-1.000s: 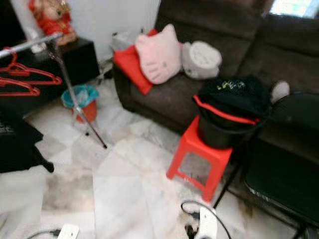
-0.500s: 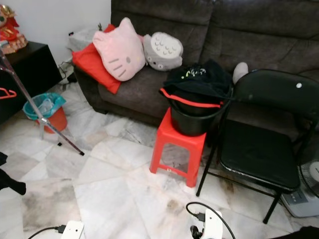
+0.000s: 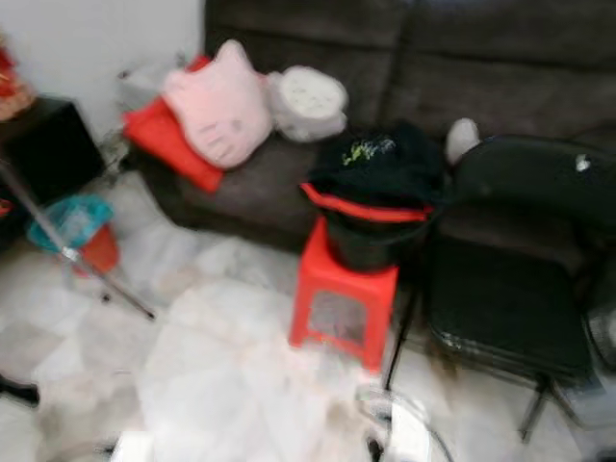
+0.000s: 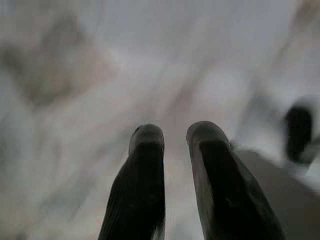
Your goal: Hang hanger
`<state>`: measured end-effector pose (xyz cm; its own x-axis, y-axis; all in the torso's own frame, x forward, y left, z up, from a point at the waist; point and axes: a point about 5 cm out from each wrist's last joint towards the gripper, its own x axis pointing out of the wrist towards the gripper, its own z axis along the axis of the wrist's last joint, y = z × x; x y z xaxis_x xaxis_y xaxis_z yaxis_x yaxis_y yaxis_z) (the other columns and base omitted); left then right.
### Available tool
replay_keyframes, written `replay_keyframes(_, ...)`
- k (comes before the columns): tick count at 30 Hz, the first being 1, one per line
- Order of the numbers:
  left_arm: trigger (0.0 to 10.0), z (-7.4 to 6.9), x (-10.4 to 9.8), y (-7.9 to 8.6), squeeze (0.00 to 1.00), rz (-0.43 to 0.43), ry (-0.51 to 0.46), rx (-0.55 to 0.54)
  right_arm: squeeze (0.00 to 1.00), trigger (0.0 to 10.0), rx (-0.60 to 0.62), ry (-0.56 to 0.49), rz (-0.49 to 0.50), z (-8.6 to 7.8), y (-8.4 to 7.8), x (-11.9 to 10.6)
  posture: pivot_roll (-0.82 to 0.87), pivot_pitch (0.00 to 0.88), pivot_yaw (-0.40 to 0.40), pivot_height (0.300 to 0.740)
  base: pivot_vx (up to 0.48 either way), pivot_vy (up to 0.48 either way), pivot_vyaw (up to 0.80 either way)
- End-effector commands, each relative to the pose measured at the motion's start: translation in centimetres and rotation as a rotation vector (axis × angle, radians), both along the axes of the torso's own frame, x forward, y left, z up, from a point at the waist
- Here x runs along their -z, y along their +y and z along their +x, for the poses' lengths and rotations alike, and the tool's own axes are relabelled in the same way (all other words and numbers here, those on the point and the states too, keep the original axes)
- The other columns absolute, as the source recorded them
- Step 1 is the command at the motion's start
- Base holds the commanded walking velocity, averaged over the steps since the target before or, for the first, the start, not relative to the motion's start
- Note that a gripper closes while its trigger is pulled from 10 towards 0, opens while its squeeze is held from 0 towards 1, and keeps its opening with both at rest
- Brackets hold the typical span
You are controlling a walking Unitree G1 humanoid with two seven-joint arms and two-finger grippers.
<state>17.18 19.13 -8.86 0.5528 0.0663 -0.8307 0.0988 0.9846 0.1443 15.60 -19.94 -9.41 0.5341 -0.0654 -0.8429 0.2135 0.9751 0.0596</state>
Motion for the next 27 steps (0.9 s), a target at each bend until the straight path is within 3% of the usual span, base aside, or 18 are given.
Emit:
replay_keyframes(1, 10.0, -1.78, 0.55, 1.52, 0.00, 0.033, 0.058, -0.025, 0.00, 10.0, -0.013, -0.052, 0.027, 1.54, 1.33, -0.50, 0.01, 0.000, -0.003, 0.740, 0.319, 0.000, 0.00)
replay_keyframes(17, 10.0, -2.16, 0.67, 1.66, 0.00, 0.036, 0.066, -0.022, 0.00, 10.0, -0.002, -0.056, 0.028, 1.60, 1.35, -0.52, 0.01, 0.000, -0.003, 0.740, 0.305, 0.000, 0.00)
replay_keyframes(23, 10.0, -2.15, 0.67, 1.63, 0.00, 0.034, 0.066, -0.019, 0.00, 10.0, -0.007, -0.053, 0.027, 1.57, 1.32, -0.51, 0.01, 0.000, -0.001, 0.740, 0.287, 0.000, -0.72)
replay_keyframes(27, 10.0, -2.16, 0.67, 1.63, 0.00, 0.028, 0.064, -0.026, 0.00, 10.0, 0.007, -0.061, 0.013, 1.59, 1.22, -0.55, 0.01, 0.000, -0.001, 0.740, 0.274, 0.000, -0.11)
